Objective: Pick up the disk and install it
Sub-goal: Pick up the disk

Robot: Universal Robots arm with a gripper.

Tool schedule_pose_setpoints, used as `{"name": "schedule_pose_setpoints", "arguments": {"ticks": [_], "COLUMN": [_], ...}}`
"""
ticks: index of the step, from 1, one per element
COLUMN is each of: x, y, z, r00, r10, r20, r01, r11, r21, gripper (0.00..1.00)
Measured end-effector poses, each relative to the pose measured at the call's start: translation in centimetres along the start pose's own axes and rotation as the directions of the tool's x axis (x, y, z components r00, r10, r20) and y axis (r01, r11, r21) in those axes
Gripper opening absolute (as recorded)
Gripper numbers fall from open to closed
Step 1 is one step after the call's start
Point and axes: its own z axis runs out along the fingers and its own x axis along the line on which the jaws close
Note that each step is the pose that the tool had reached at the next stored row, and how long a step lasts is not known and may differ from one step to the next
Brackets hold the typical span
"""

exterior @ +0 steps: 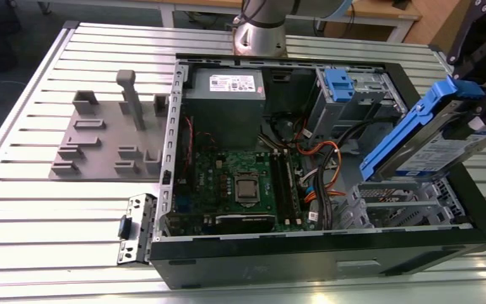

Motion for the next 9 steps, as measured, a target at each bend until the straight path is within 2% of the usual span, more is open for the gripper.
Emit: {"name": "schedule_pose_setpoints", "arguments": {"ticks": [9], "x": [0.84], "y": [-0.65], "z": [0.07], "r00": [1.0000], "r10": [0.000], "r20": [-0.0002], "r01": [0.000], "r11": [1.0000], "r21": [0.0000], "gripper": [0.36]}}
